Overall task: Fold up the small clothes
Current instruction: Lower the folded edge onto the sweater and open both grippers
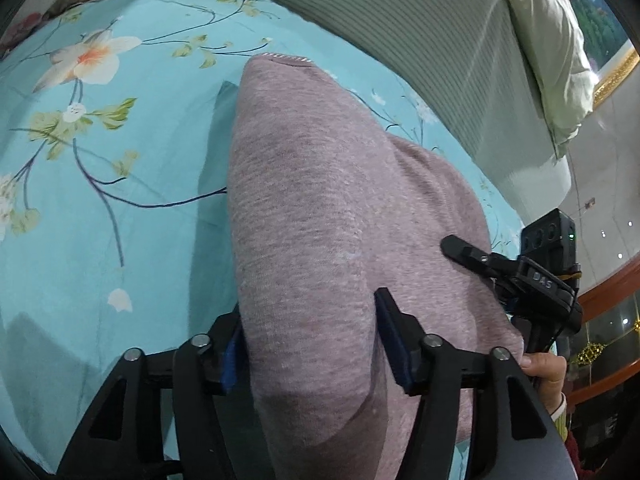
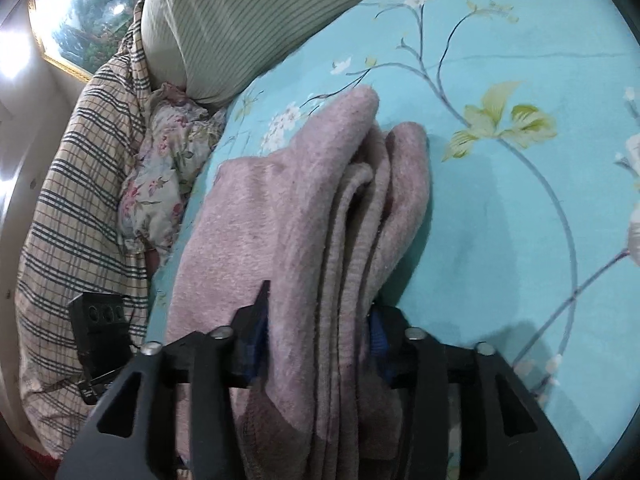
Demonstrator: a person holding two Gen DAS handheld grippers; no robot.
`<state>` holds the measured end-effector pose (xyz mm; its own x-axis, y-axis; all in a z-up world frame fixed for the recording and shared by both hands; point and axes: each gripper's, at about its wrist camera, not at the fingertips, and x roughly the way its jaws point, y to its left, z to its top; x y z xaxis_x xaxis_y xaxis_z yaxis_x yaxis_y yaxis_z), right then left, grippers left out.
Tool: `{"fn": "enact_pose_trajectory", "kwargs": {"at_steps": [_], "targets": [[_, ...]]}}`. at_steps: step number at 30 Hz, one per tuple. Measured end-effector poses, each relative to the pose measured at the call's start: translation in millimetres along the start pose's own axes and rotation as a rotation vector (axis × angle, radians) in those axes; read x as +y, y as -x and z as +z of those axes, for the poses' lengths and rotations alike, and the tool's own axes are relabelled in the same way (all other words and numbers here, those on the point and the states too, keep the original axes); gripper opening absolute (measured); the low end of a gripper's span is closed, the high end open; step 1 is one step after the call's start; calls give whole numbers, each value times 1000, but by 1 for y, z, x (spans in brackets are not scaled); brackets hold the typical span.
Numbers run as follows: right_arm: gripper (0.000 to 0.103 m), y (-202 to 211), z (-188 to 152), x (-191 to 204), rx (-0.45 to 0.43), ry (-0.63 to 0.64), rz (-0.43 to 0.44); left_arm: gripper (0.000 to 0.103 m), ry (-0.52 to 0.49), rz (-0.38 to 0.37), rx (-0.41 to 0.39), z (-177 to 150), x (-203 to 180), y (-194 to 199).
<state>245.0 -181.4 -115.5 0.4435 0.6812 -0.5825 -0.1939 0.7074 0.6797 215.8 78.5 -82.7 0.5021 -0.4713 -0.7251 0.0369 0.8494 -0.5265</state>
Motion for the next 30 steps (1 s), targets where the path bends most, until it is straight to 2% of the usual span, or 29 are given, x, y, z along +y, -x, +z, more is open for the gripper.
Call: {"fn": "enact_pose_trajectory", "kwargs": {"at_steps": [3, 6, 8, 12, 14, 16, 18, 19, 22, 26, 27, 29, 30], "targets": [[65, 21, -3, 7, -53, 15, -24, 63, -13, 32, 1, -1, -5, 10], [65, 45, -7, 13, -118, 30, -48, 63, -56, 85, -44, -2, -10, 32], [65, 55, -8, 17, -148, 49, -56, 61, -85, 88, -79, -9, -10, 50], [43, 45, -5, 28, -119, 82, -69, 59, -138, 56, -104, -21, -18, 71], [42, 30, -3, 29, -84, 83, -101, 54, -171, 31, -106, -27, -26, 75], [18, 15, -1, 27, -55, 77, -119, 49, -185, 22, -122, -31, -30, 77], [12, 14, 3, 27, -55, 76, -114, 45, -187, -21, -106, -33, -33, 74], [12, 21, 6, 33, -81, 92, -103, 42, -189, -33, -97, -32, -35, 70], [12, 38, 16, 44, -138, 138, -95, 42, -217, -33, -71, -34, -43, 59], [12, 21, 21, 20, -77, 88, -141, 38, -238, -13, -22, -36, -47, 37], [16, 14, 18, 10, -47, 56, -119, 38, -254, 19, -13, -38, -49, 32], [21, 18, 11, 3, -54, 17, -78, 38, -272, 31, -5, -42, -48, 28], [29, 24, 7, 1, -62, 4, -65, 38, -276, 34, -2, -44, -47, 28]]}}
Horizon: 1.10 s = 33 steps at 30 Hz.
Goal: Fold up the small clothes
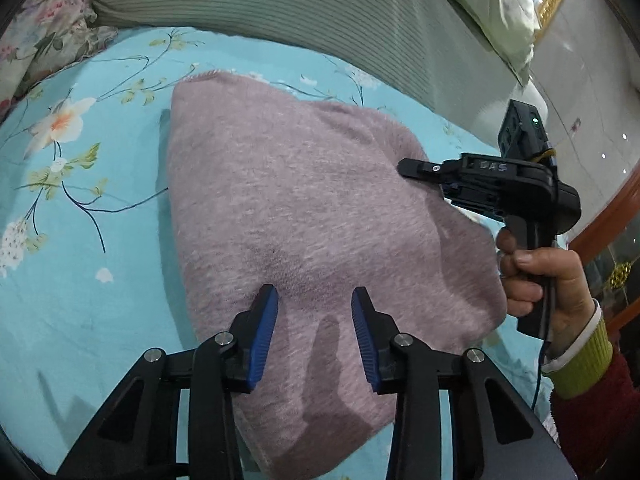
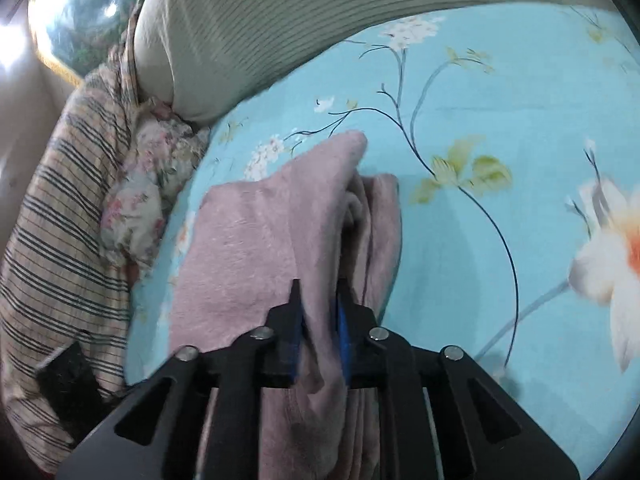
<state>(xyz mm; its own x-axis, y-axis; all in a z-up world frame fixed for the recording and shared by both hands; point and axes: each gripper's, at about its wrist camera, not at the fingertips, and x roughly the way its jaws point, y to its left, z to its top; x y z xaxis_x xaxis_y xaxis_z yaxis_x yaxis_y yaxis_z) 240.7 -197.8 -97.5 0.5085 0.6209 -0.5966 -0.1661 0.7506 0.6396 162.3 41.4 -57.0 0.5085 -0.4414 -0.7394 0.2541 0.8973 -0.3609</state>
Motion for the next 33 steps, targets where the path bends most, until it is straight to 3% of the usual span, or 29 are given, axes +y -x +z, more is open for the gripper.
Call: {"fn": "enact_pose_trajectory", "kwargs": {"at_steps": [9, 13, 16, 21, 24, 26, 31, 32, 33], "targets": [[35, 75, -69, 12, -46, 58, 45, 36, -17, -8, 21, -18, 3, 29], [36, 76, -98, 16, -36, 87, 31, 54, -63, 53, -5, -48, -7, 60], [38, 67, -110, 21, -12, 122, -5, 59, -90, 94, -1, -70, -13, 64], [38, 50, -111, 30, 10, 143, -48, 59, -128, 178, 10, -79, -18, 47], [38, 46, -112, 34, 19, 132, -34, 54, -175, 227, 28, -84, -22, 38], [38, 42, -113, 38, 29, 132, -31, 45, -206, 251, 42, -86, -22, 33], [37, 43, -114, 43, 21, 121, -8, 41, -212, 278, 47, -94, -18, 32], [29, 43, -113, 44, 20, 122, -9, 33, -173, 274, 40, -90, -13, 32], [16, 43, -113, 44, 20, 119, -10, 29, -126, 253, 39, -87, -8, 32]]}}
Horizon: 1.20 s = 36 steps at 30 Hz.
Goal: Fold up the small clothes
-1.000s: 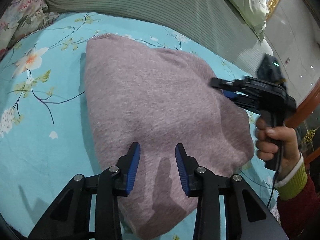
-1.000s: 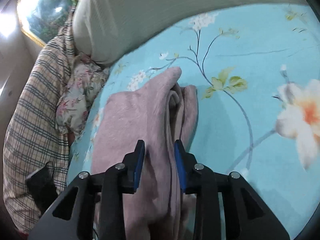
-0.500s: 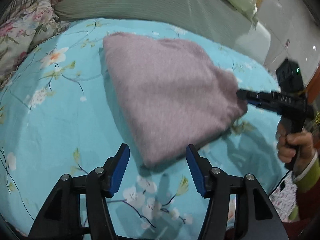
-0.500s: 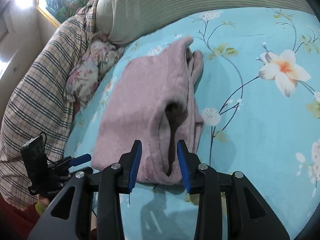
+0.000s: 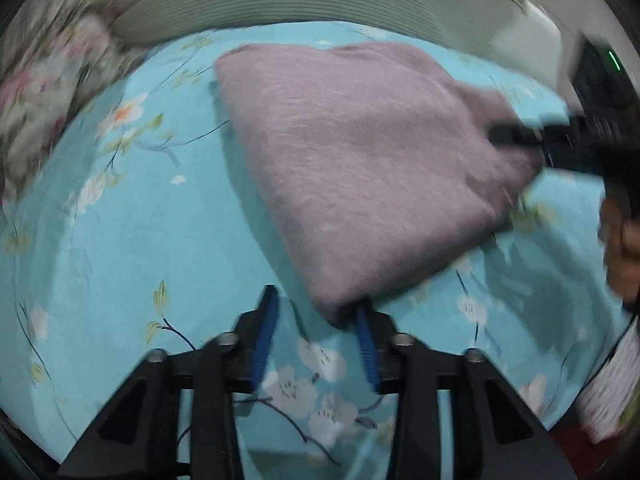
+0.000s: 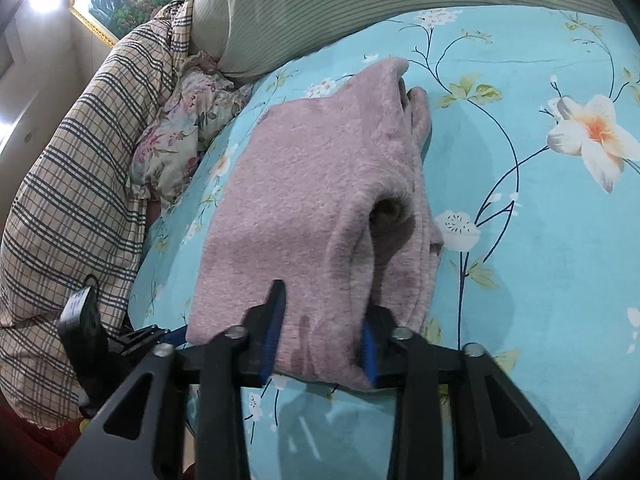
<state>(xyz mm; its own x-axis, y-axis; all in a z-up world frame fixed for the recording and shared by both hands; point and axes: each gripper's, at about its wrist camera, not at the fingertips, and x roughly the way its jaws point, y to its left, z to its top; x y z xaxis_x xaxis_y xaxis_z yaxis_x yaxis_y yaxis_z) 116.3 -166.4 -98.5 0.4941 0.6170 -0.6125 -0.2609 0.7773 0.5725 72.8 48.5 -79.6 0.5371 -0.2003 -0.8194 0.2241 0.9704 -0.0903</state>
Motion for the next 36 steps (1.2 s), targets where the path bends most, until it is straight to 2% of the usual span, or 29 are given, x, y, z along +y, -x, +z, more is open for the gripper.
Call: {"fn": "enact_pose_trajectory", "kwargs": {"at_steps": [1, 2, 5, 7, 8, 9, 10, 12, 17, 20, 24, 27, 30, 34, 35, 36], "targets": [[8, 1, 1, 0, -2, -10, 4, 18, 68, -42, 5, 4, 8, -2], [8, 4, 1, 1, -11, -18, 13, 10, 141, -73, 1, 6, 16, -2], [8, 27, 0, 12, -92, 18, 59, 7, 230, -34, -24, 4, 25, 4], [8, 24, -4, 10, -79, 33, 36, 6, 242, -19, -21, -1, 27, 6], [8, 17, -7, 5, -59, 31, 2, 6, 248, -22, -10, -4, 28, 4], [8, 3, -13, -6, -14, 26, -78, 6, 251, -24, 3, -7, 29, 1], [8, -6, -17, -14, 18, 14, -104, 6, 254, -27, 10, -7, 30, -1], [8, -16, -25, -27, 53, -40, -66, 6, 259, -37, 20, -8, 31, -1], [12, 13, -15, -28, 0, -52, -32, 7, 182, -67, 66, -11, 40, 14], [21, 32, 11, -25, -75, -41, -21, 7, 172, -97, 28, -6, 52, 34], [44, 24, 56, -19, -124, -16, -36, 7, 202, -152, -50, 28, 59, 40], [44, 3, 91, -26, -136, -46, -23, 8, 213, -181, -88, 57, 55, 30], [44, -28, 126, -43, -110, -89, -68, 9, 216, -184, -105, 85, 50, 11], [44, -61, 155, -58, -72, -110, -66, 9, 196, -227, -120, 113, 45, -6], [31, -66, 159, -61, -62, -110, -57, 9, 183, -244, -124, 119, 43, -11], [7, -72, 163, -60, -52, -105, -50, 9, 177, -246, -125, 123, 43, -16]]}}
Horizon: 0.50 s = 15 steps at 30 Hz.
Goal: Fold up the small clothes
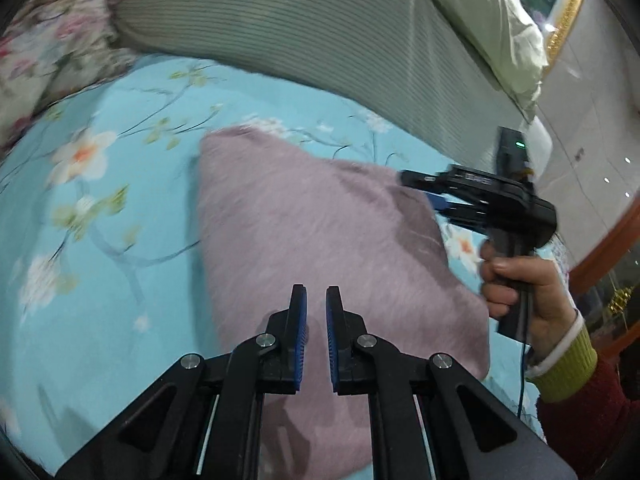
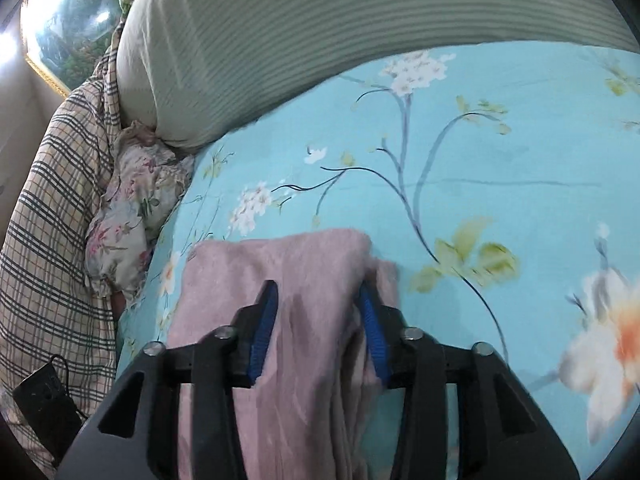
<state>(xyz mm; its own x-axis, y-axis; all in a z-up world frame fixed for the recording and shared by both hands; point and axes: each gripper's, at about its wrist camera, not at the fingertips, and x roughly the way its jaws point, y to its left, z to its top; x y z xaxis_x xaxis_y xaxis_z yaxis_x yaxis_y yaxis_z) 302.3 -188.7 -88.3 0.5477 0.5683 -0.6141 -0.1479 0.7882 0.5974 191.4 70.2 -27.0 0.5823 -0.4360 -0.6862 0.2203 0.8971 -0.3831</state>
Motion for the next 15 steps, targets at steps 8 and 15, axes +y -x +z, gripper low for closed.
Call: {"fn": "enact_pose_trajectory", "kwargs": {"at_steps": [8, 15], "targets": [[10, 16, -14, -8, -101, -2, -14, 9, 1, 31, 57, 13, 14, -34], [33, 46, -13, -3, -148, -20, -138, 9, -13, 48, 58, 16, 13, -30]]}}
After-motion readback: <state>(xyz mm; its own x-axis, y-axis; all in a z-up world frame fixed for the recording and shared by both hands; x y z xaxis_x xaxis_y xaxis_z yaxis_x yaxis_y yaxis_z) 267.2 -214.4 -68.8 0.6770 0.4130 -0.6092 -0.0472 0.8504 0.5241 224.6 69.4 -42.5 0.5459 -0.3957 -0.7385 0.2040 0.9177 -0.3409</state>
